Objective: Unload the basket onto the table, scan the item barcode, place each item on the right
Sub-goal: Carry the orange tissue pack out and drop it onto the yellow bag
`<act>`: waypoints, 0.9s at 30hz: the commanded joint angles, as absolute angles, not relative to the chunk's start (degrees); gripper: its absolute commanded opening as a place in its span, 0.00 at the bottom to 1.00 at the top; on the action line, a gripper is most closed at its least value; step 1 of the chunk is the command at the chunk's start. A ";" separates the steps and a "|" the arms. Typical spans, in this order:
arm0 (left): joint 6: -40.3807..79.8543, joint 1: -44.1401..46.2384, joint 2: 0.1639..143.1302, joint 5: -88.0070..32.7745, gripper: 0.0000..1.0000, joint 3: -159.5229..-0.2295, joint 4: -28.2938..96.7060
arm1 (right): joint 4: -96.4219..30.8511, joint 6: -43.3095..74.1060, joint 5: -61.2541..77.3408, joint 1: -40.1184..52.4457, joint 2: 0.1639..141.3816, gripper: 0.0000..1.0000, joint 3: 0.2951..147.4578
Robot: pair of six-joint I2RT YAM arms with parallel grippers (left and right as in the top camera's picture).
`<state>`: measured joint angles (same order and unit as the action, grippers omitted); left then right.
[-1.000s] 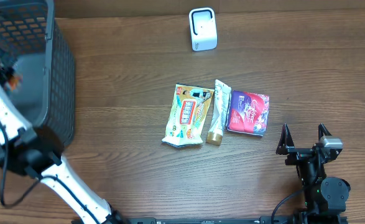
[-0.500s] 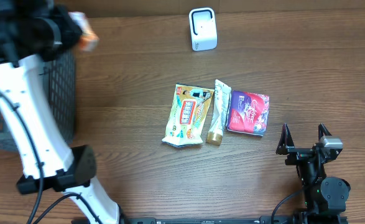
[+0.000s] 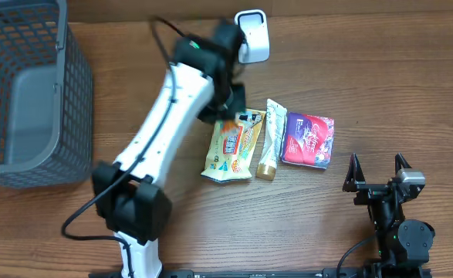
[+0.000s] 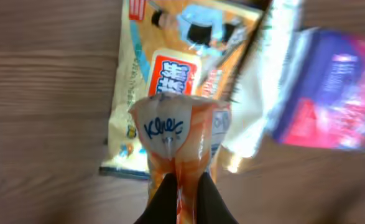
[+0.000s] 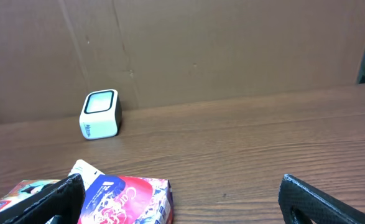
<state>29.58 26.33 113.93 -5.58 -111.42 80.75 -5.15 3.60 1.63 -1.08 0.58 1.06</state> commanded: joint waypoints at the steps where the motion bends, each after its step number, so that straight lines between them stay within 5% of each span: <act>1: 34.72 28.03 114.10 -1.37 0.04 -100.97 73.54 | -4.78 3.38 1.56 -1.19 0.16 1.00 0.47; 7: 34.65 28.56 114.10 -13.45 0.04 -91.83 60.73 | -4.78 3.38 1.54 -1.19 0.16 1.00 0.47; 13: 31.18 29.54 114.08 -12.27 0.08 -91.35 59.27 | -4.78 3.36 1.54 -1.19 0.16 1.00 0.47; 27: 22.17 18.11 112.18 -6.87 0.11 -130.98 96.84 | -4.78 3.38 1.54 -1.19 0.16 1.00 0.47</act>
<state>25.47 19.94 113.89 -9.91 -126.15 95.33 -5.19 3.62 1.63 -1.08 0.58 1.06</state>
